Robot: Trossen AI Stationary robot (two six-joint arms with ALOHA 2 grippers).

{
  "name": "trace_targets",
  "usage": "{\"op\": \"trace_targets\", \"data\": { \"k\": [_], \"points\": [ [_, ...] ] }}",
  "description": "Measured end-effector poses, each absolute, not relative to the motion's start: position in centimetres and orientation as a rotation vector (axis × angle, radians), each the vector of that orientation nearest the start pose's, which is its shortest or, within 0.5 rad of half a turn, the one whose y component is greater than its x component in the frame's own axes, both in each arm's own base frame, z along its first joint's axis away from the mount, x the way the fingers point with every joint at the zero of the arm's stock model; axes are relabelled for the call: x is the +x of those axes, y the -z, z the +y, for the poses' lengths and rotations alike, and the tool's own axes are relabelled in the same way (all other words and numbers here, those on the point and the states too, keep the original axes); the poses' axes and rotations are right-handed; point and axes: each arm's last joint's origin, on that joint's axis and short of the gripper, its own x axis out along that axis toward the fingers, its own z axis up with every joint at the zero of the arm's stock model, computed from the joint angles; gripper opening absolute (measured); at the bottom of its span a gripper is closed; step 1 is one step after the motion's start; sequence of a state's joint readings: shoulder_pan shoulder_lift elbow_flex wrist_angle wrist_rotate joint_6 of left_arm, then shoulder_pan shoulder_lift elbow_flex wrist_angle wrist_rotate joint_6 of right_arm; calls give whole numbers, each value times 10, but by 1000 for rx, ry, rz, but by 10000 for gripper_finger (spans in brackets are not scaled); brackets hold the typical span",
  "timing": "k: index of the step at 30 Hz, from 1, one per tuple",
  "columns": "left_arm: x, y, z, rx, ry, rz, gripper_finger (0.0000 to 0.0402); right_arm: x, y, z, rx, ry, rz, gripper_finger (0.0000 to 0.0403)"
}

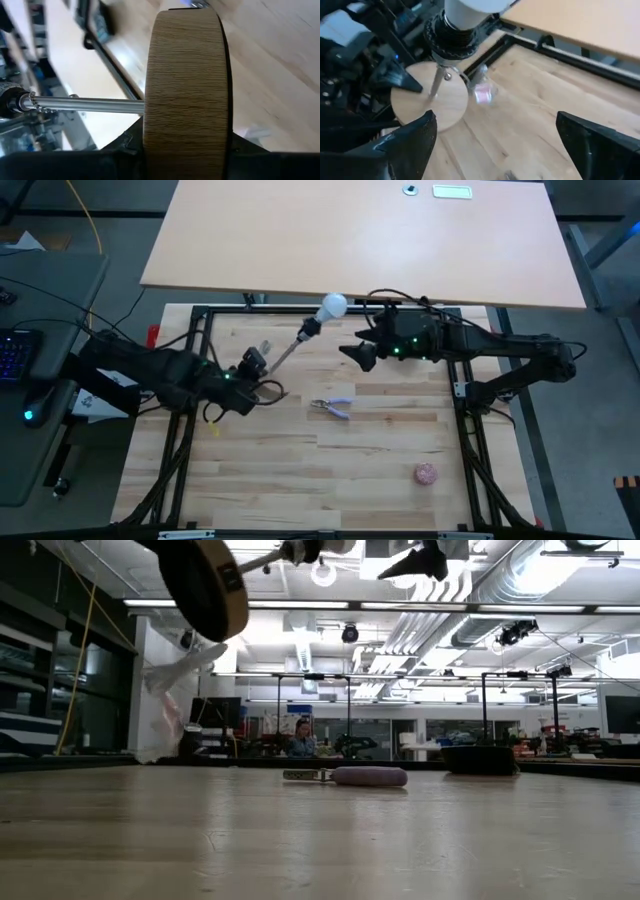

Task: Screw lightbulb
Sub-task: Insert the light bulb into the lamp socket

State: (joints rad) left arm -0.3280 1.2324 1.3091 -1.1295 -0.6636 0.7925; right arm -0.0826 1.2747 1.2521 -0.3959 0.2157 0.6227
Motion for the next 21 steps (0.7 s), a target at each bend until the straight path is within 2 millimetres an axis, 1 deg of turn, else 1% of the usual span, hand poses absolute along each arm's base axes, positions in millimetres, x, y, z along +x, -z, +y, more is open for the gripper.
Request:
{"op": "trace_targets", "data": {
  "k": [3, 7, 11, 13, 16, 18, 21],
  "points": [
    [212, -343, -59, 1196, 53, 1005, 107, 274, -378, -29, 506, 391, 334, 396],
    [209, -320, -71, 1205, 84, 1019, 107, 266, -386, -29, 306, 376, 440, 396],
    [200, -299, -84, 1337, 188, 1044, 107, 260, -397, -30, -21, 362, 516, 396],
    [197, -291, -88, 1416, 250, 1051, 107, 259, -405, -31, -103, 366, 501, 396],
    [193, -285, -92, 1498, 320, 1060, 107, 257, -415, -31, -159, 365, 485, 396],
    [192, -285, -93, 1520, 336, 1056, 107, 254, -419, -29, -210, 318, 510, 396],
    [191, -288, -93, 1543, 349, 1057, 107, 248, -416, -26, -269, 254, 605, 396]
  ]
}}
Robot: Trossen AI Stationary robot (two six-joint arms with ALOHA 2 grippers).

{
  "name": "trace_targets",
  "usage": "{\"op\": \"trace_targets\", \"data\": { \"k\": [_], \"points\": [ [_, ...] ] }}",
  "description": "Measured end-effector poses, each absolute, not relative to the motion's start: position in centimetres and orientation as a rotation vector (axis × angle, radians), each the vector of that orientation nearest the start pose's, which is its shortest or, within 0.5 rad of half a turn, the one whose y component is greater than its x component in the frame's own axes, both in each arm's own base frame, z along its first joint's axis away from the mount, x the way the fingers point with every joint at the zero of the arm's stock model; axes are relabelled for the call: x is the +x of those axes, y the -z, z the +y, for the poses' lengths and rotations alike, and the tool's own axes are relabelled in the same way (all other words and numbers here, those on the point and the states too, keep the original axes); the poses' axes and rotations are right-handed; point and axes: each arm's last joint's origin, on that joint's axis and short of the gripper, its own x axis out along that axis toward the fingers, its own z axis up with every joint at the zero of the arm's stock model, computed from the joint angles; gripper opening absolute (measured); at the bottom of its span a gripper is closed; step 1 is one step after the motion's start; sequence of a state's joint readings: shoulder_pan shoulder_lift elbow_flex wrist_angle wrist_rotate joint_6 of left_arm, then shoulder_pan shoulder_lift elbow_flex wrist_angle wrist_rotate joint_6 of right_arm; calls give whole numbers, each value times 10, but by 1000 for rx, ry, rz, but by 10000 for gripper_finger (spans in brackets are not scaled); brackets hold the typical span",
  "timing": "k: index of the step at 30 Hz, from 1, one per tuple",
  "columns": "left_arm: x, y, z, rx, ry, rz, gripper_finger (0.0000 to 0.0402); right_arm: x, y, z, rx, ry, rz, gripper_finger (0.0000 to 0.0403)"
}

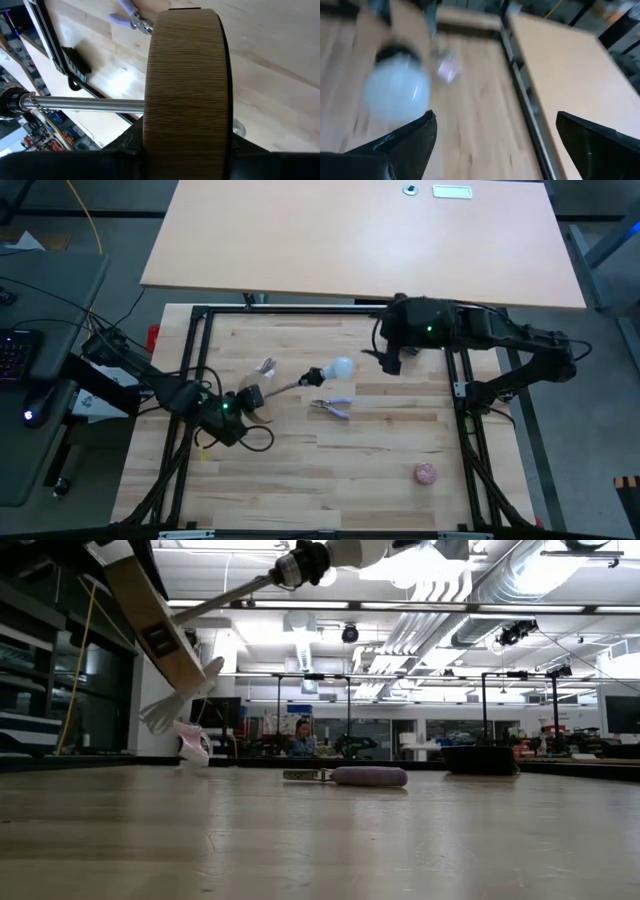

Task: Screw lightbulb
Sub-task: Insert the light bulb into the lamp socket

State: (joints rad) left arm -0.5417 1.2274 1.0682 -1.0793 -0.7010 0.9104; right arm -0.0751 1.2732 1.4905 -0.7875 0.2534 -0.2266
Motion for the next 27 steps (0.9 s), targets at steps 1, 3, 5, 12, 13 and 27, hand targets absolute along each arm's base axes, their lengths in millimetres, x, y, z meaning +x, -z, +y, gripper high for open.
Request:
{"op": "trace_targets", "data": {
  "k": [1, 3, 5, 12, 13, 27],
  "points": [
    [191, -288, -93, 1542, 348, 1059, 107, 247, -412, -25, -281, 242, 647, 396],
    [191, -288, -93, 1532, 342, 1060, 107, 245, -407, -21, -294, 237, 705, 396],
    [191, -288, -93, 1512, 331, 1064, 107, 246, -405, -19, -290, 272, 725, 396],
    [189, -287, -92, 1515, 351, 1079, 107, 250, -408, -13, -120, 255, 645, 396],
    [189, -287, -93, 1524, 368, 1077, 107, 251, -408, -10, -150, 210, 651, 396],
    [190, -287, -91, 1524, 407, 1076, 107, 288, -380, 18, -354, -6, 729, 396]
  ]
}}
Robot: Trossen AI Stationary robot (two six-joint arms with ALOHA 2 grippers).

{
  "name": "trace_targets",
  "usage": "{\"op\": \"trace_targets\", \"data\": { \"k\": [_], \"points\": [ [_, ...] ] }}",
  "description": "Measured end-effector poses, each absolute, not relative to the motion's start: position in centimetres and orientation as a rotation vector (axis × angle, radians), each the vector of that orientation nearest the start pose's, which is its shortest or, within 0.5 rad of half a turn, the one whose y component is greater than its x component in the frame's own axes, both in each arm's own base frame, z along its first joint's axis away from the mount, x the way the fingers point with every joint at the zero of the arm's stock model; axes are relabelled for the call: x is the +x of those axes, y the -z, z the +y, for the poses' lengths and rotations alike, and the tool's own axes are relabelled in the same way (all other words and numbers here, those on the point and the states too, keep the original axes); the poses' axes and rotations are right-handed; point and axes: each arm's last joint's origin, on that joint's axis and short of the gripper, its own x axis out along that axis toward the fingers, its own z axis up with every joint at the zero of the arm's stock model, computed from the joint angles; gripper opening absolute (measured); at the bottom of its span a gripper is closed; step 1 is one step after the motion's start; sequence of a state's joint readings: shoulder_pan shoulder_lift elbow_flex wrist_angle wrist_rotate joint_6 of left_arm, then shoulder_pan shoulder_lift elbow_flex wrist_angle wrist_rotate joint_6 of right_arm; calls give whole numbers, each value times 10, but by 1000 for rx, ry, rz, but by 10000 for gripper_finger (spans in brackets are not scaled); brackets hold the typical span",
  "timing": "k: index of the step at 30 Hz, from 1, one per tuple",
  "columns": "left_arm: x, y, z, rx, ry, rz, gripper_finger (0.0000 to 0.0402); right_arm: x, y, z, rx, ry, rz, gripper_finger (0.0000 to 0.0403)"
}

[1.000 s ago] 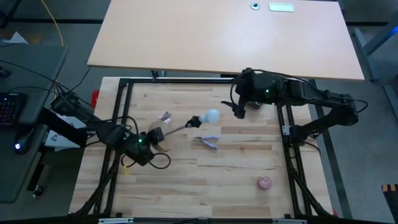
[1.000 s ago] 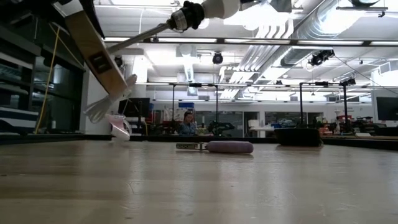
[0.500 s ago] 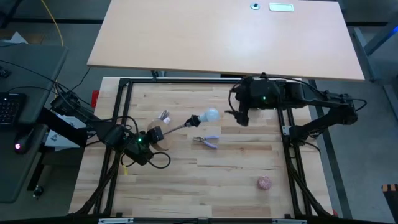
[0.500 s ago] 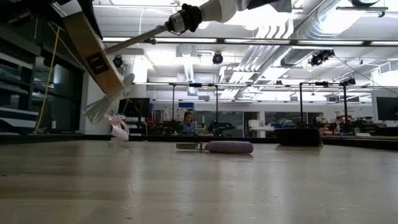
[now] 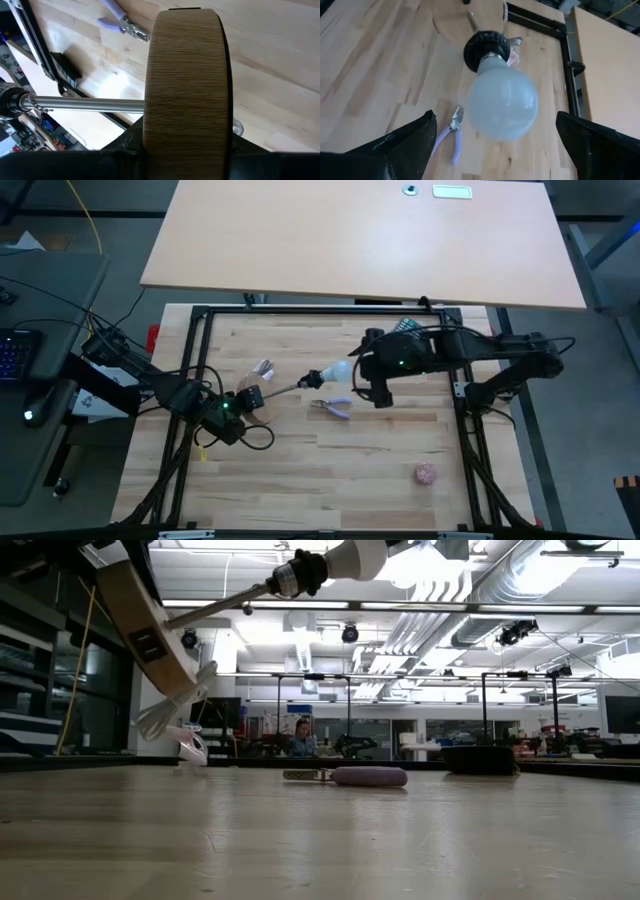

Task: Screw lightbulb
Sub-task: Insert the light bulb into the lamp socket

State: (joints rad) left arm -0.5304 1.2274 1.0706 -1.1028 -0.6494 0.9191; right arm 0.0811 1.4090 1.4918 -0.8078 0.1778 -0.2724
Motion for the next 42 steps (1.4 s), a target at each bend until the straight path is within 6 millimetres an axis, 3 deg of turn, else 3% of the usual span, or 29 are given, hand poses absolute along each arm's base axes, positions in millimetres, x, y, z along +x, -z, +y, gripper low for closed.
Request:
{"op": "trace_targets", "data": {
  "k": [7, 26, 35, 42],
  "points": [
    [190, -288, -90, 1548, 360, 1078, 107, 302, -378, 18, -358, 13, 681, 396],
    [177, -301, -89, 1517, 291, 1006, 107, 317, -385, 4, -272, 103, 543, 393],
    [177, -301, -89, 1501, 295, 1004, 107, 318, -385, 4, -285, 90, 536, 314],
    [179, -302, -90, 1486, 290, 983, 107, 318, -385, 4, -271, 94, 534, 280]
  ]
}}
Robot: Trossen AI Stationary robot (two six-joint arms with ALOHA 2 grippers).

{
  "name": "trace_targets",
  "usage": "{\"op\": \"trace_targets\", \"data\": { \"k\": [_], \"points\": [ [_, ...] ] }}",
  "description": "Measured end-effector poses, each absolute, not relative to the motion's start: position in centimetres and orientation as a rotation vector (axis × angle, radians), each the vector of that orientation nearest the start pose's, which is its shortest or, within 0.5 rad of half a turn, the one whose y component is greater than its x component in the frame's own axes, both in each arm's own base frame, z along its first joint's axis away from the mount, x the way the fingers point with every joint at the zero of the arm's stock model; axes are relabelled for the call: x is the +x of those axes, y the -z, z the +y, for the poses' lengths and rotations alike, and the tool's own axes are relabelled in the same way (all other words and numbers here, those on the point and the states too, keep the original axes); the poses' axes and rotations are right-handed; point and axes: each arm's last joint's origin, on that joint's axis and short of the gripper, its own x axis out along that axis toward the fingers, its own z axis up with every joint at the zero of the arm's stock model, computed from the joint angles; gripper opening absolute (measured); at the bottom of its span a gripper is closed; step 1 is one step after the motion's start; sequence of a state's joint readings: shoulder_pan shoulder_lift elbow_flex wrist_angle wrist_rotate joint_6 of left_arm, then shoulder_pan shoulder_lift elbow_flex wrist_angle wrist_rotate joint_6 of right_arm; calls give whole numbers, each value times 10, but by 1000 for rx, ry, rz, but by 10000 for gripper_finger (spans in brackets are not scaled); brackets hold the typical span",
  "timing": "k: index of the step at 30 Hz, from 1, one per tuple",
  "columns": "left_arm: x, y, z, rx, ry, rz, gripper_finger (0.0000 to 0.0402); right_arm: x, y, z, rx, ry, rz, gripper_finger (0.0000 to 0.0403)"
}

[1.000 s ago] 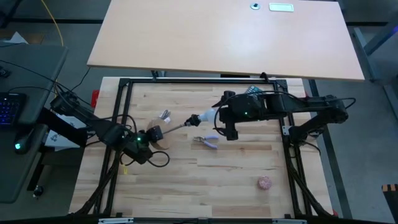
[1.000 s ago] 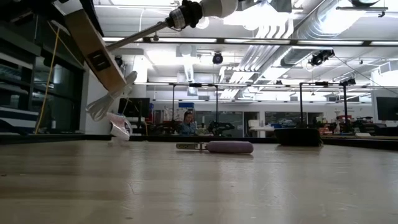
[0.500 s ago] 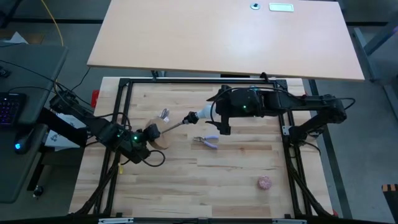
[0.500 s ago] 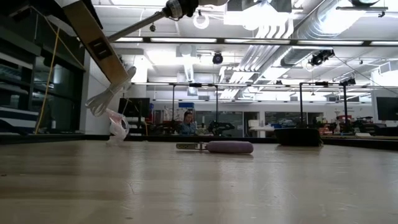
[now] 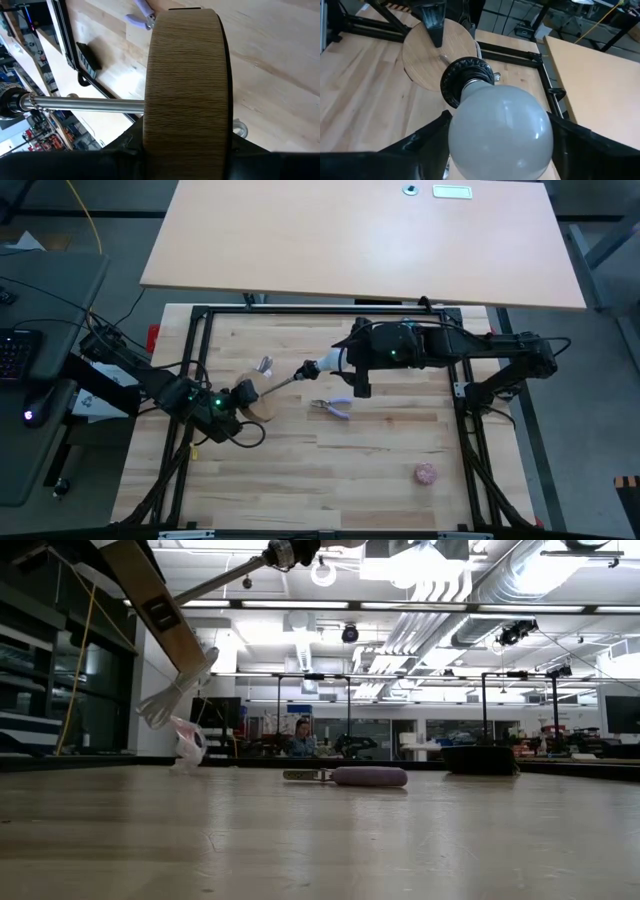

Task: Screw lightbulb
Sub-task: Insert the light bulb into the lamp socket

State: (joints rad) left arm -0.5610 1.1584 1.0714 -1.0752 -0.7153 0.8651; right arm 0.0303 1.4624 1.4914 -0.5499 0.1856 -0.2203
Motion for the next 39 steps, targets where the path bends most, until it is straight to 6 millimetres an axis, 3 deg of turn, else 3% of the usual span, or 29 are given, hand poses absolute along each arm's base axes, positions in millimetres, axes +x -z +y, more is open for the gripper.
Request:
{"op": "trace_targets", "data": {
  "k": [7, 15, 19, 27, 39],
  "points": [
    [181, -301, -85, 1516, 303, 1001, 107, 318, -385, 5, -139, 96, 532, 256],
    [186, -302, -72, 1613, 333, 1056, 107, 316, -383, 5, 201, 188, 530, 252],
    [191, -300, -67, 1622, 345, 1074, 107, 315, -381, 5, 460, 262, 531, 251],
    [199, -294, -69, 1651, 394, 1089, 107, 310, -374, 8, 1166, 443, 546, 250],
    [201, -291, -72, 1690, 460, 1080, 107, 309, -372, 27, 1860, 629, 477, 253]
  ]
}}
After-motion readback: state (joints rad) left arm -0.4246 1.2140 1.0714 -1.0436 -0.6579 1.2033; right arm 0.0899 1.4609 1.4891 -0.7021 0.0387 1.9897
